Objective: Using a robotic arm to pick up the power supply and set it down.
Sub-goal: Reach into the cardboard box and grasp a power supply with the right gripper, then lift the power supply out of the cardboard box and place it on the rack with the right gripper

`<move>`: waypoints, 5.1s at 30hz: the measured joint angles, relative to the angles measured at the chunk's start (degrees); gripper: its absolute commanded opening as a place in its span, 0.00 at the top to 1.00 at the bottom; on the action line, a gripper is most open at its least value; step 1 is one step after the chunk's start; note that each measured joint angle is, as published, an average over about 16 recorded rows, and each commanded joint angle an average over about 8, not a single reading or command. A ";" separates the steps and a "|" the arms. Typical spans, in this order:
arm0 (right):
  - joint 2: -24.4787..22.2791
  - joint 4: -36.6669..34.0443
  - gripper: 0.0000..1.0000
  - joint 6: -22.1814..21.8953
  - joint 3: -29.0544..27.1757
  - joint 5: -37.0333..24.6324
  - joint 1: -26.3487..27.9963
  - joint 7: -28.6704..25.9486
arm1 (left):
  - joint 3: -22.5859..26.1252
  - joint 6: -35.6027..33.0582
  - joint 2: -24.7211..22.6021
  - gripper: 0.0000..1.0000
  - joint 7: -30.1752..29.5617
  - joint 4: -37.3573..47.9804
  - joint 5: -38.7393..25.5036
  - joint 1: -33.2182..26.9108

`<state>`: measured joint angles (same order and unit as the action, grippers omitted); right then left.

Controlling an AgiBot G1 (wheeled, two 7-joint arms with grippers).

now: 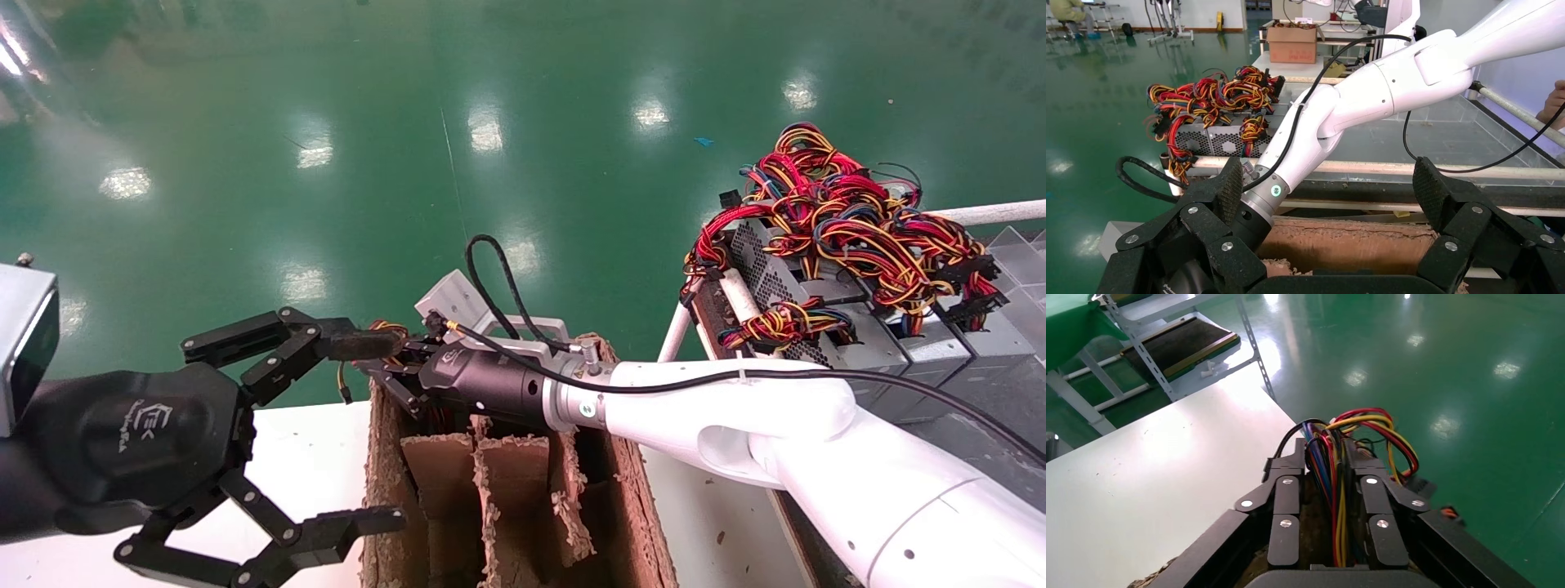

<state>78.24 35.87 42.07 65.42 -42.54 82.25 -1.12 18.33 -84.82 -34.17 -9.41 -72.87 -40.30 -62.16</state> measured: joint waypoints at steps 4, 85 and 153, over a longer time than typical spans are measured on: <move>-0.08 -0.37 1.00 0.20 0.78 2.04 0.17 1.11 | 0.01 0.00 0.00 0.00 0.00 0.00 0.00 0.00; -45.76 16.51 1.00 29.07 -8.24 15.58 20.31 -8.32 | 0.12 0.07 0.06 0.00 0.07 0.01 0.10 -0.02; -69.53 7.12 1.00 48.65 -9.00 15.88 21.71 -4.46 | 0.19 0.08 0.08 0.00 0.11 0.04 0.15 -0.05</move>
<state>8.71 42.99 90.72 56.42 -26.66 103.95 -5.59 18.53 -84.74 -34.09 -9.31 -72.82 -40.14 -62.21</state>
